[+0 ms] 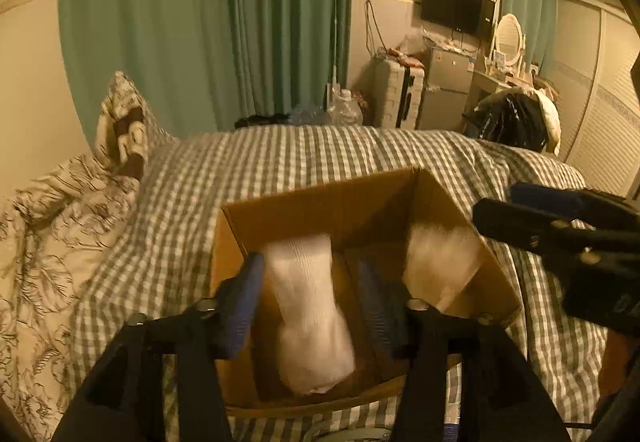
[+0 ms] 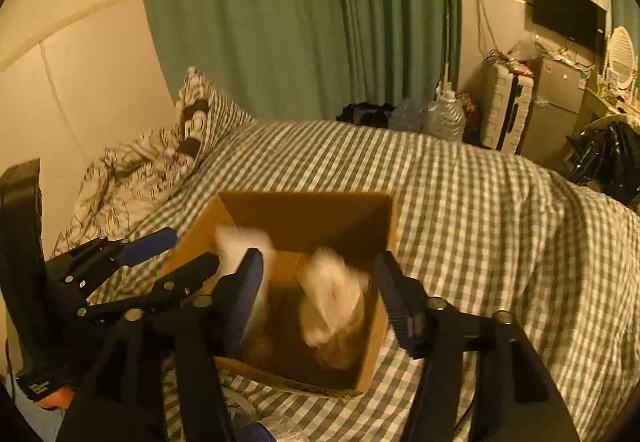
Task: Organize objects
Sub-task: 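Grasp the white sock with the left tool while the right tool grasps the white cloth, drop both in box, then grasp the white star-faced toy with the right tool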
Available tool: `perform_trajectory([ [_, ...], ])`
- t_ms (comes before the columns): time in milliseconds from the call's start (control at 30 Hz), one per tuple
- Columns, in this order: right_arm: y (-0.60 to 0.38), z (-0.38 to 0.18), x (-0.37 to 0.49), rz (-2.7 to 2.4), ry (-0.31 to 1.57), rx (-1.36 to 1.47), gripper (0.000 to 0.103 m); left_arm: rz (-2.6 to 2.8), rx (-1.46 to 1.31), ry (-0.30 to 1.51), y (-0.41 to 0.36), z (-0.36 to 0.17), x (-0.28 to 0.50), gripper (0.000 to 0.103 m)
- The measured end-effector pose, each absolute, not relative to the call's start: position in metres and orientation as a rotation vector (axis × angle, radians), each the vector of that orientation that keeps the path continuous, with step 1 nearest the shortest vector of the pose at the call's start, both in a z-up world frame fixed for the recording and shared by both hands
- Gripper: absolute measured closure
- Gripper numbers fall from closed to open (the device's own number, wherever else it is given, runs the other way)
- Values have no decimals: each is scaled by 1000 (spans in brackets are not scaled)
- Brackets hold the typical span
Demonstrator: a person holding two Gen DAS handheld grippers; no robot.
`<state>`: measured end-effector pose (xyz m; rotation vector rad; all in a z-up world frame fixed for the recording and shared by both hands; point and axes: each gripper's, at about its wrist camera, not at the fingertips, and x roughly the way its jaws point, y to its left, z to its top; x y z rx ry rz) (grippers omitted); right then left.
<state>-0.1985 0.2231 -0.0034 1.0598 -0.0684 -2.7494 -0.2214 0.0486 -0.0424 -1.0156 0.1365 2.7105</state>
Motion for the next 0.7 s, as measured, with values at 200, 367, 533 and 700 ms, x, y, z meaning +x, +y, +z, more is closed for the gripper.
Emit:
perform_trajectory([
  [200, 230, 35, -165, -2800, -40, 980, 27, 2776, -921, 167, 40, -7, -191, 18],
  [367, 233, 69, -122, -2862, -10, 923, 17, 2796, -858, 142, 32, 20, -160, 11],
  [533, 241, 98, -75, -2939, 14, 872, 11, 2812, -810, 177, 30, 35, -122, 7],
  [700, 245, 101, -34, -2978, 45, 871, 9, 2811, -795, 178, 25, 37, -84, 3],
])
